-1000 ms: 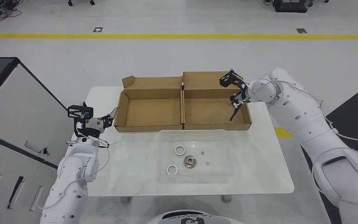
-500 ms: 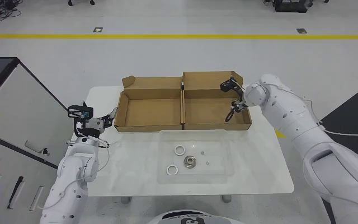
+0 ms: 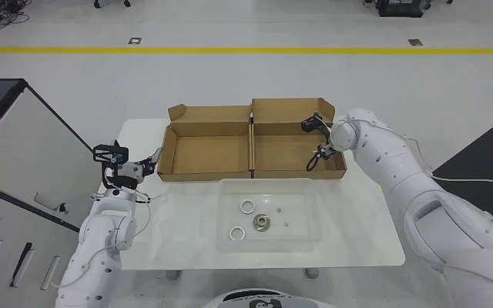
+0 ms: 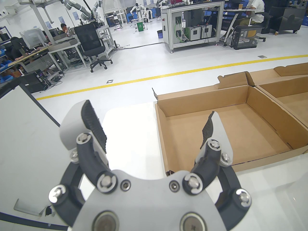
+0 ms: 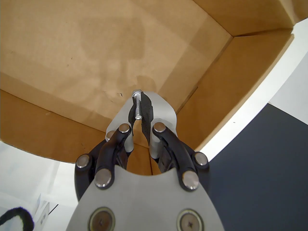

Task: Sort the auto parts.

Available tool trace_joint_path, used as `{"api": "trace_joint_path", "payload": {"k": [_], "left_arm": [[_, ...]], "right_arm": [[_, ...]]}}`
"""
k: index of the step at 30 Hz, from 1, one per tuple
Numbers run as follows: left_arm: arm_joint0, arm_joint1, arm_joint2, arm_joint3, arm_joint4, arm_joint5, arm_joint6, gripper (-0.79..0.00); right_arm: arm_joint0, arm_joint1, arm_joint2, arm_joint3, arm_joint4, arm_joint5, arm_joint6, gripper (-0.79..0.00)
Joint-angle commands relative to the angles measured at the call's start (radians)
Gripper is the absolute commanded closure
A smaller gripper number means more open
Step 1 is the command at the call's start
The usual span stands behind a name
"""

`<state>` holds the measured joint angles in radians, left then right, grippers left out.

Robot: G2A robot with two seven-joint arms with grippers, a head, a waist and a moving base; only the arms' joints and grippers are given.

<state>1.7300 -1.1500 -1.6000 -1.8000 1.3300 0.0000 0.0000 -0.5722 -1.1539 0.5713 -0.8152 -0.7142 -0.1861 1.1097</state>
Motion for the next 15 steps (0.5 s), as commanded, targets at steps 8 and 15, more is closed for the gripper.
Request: {"api": "trace_joint_path", "payload": {"k": [8, 15], "left_arm": [[0.000, 0.000, 0.000, 0.000, 0.000, 0.000, 0.000, -0.785], [0.000, 0.000, 0.000, 0.000, 0.000, 0.000, 0.000, -0.785]], "right_arm": [[0.009, -0.031, -0.015, 0.063, -0.007, -0.011, -0.014, 0.000], [0.014, -0.050, -0.011, 0.099, 0.005, -0.015, -0.031, -0.785]]}}
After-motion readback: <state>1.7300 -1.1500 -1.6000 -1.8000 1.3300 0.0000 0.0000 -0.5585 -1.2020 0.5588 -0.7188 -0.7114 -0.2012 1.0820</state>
